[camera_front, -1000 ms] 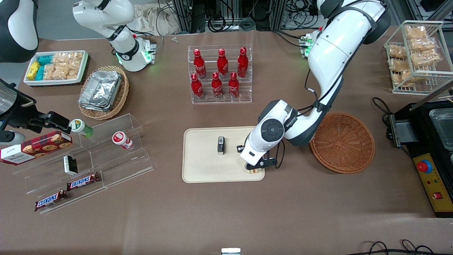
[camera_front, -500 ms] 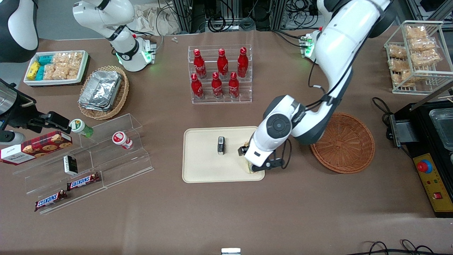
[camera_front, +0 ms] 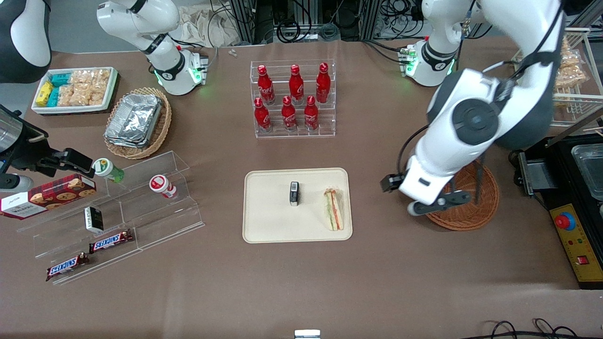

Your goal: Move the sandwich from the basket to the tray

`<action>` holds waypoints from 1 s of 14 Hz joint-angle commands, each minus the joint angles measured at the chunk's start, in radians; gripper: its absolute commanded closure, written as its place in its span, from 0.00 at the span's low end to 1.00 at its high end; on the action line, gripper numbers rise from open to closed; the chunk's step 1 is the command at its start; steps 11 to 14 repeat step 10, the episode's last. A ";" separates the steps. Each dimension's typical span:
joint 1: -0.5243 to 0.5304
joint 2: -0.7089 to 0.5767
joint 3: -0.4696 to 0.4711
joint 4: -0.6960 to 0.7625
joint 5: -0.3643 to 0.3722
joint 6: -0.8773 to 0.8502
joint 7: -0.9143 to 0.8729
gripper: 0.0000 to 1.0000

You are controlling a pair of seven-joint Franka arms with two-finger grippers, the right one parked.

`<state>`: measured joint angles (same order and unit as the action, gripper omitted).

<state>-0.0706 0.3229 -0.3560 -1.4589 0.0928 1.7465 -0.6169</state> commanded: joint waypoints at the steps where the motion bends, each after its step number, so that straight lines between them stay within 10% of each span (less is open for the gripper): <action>1: 0.012 -0.166 0.122 -0.145 -0.079 -0.002 0.211 0.00; 6: 0.014 -0.300 0.319 -0.268 -0.105 -0.005 0.603 0.00; 14: 0.072 -0.256 0.331 -0.161 -0.081 -0.062 0.802 0.00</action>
